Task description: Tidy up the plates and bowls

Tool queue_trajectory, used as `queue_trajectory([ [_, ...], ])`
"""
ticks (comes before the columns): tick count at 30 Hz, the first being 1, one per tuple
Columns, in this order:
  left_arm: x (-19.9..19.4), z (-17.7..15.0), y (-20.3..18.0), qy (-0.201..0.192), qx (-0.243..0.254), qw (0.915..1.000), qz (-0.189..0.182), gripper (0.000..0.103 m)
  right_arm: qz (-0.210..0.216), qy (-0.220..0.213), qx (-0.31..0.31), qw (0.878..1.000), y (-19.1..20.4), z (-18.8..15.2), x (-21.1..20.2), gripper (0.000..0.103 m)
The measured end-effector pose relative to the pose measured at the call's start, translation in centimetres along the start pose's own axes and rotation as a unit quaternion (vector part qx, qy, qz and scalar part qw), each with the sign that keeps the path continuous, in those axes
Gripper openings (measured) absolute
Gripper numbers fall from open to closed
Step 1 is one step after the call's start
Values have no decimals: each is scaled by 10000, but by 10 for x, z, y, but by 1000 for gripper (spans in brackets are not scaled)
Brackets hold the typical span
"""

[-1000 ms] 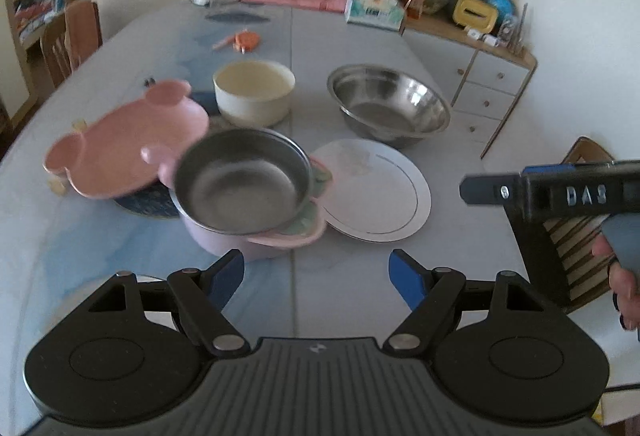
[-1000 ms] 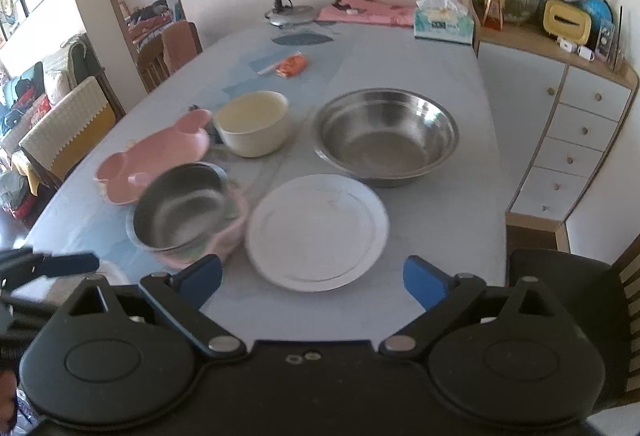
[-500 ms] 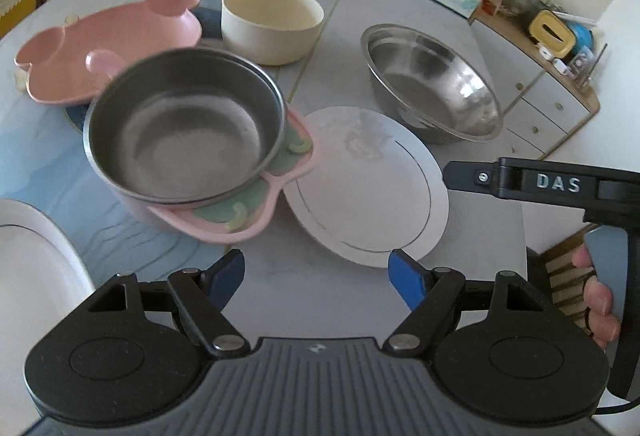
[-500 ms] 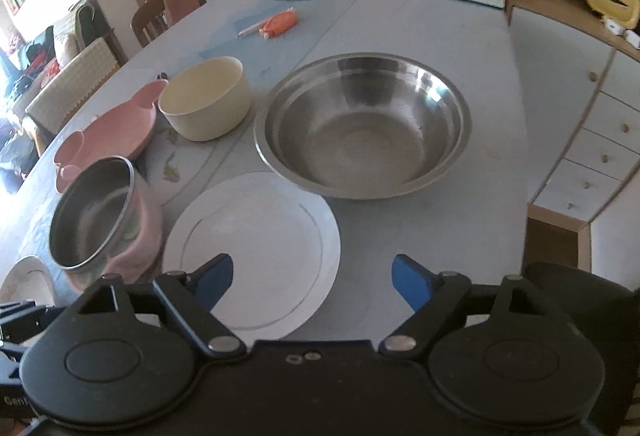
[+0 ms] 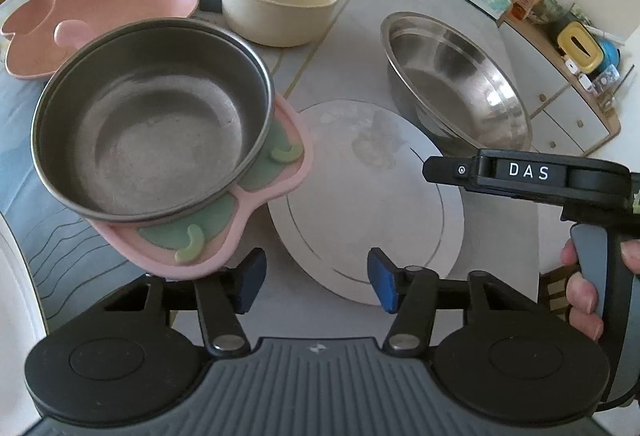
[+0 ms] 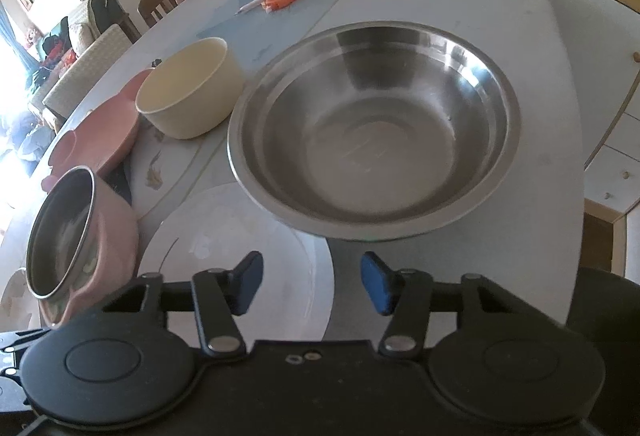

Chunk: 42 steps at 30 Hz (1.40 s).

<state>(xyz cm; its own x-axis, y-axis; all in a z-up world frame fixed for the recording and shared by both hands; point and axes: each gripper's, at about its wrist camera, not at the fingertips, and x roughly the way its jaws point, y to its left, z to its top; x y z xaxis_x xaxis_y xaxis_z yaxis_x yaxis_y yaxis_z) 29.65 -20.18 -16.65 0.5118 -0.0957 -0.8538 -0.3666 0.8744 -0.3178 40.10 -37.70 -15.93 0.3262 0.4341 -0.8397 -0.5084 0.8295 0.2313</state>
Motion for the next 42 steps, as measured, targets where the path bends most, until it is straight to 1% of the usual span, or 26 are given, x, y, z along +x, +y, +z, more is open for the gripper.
queue_trajectory([
  [3,3,1,3,23,-89,10000,23,46,93,10,8,10000,-2,1,2,45],
  [5,5,2,4,22,-127,9999,42,42,138,18,10,9999,-3,2,4,38],
  [9,7,3,4,-22,-182,9998,14,41,154,18,62,9999,-5,3,6,33],
  [11,7,4,7,-1,-289,9996,-44,30,144,21,107,9998,-7,2,6,29],
  [12,7,3,9,2,-362,9993,-52,29,135,-2,115,9998,-8,2,6,27],
  [14,7,4,12,-9,-450,9990,-40,22,124,-13,151,9998,-10,1,5,22],
  [16,7,3,13,-21,-451,9990,-17,18,108,-24,166,9998,-14,0,3,17],
  [17,7,3,13,-30,-440,9990,4,17,135,-22,197,9997,-16,0,2,16],
  [22,7,2,15,-51,-407,9992,-11,15,159,31,223,9996,-18,-4,-2,15],
  [26,4,-3,16,-7,-294,9996,-33,15,105,71,284,9995,-16,-15,-10,14],
  [34,-3,-20,6,142,255,9996,-67,15,-183,196,488,9984,-20,-52,-38,13],
  [39,-6,-24,2,235,456,9986,-96,15,-144,280,768,9965,-28,-69,-52,13],
  [42,-5,-23,1,264,512,9983,-110,15,-95,291,793,9964,-31,-73,-54,13],
])
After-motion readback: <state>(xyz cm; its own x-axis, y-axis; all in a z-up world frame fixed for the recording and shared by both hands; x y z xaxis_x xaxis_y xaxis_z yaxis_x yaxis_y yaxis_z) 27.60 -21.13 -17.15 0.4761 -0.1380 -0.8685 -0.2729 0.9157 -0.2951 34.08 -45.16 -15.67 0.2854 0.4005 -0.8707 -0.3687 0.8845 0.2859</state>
